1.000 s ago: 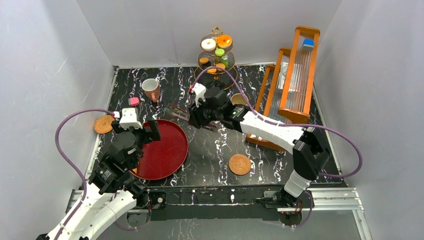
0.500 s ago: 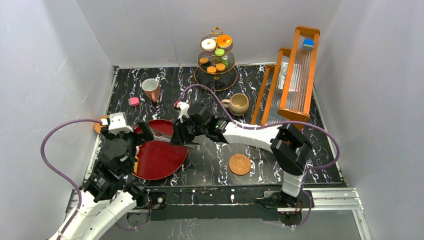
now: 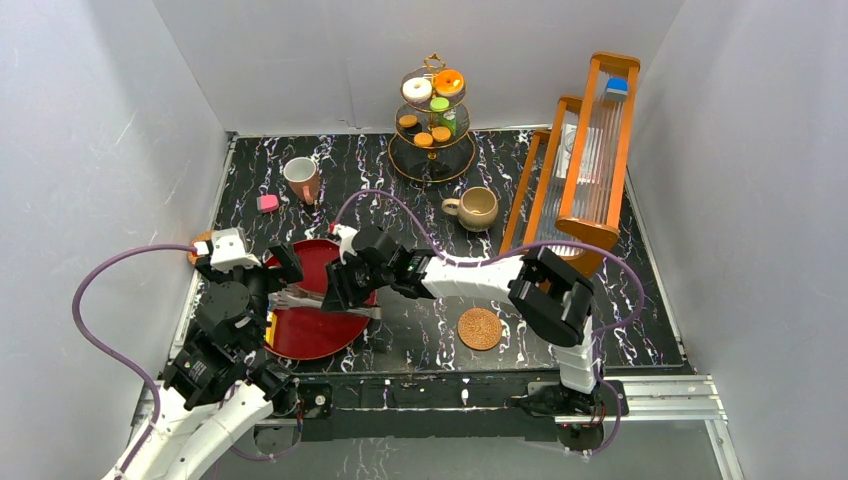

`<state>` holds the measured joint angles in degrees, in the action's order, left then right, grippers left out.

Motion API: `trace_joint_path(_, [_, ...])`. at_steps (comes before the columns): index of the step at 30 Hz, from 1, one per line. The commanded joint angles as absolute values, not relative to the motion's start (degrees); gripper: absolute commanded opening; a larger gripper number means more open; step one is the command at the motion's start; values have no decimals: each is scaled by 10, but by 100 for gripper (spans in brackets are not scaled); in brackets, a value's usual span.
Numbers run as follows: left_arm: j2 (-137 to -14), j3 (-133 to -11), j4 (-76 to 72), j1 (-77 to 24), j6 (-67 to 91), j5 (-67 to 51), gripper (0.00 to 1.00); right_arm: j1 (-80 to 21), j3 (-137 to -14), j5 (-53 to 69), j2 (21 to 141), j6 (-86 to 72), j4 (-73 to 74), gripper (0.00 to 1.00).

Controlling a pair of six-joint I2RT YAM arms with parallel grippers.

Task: Serve the afternoon tea

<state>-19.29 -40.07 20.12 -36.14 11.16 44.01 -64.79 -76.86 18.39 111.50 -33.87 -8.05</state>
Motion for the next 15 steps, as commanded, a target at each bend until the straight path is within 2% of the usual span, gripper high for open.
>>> trace_joint_path(1, [-184,-397,187,-364,116,454,93,-658,-821,197,1125,-345,-112,49])
trace_joint_path(15, [-187,-396,184,-364,115,450,93,-664,-871,171,1164,-327,-53,51])
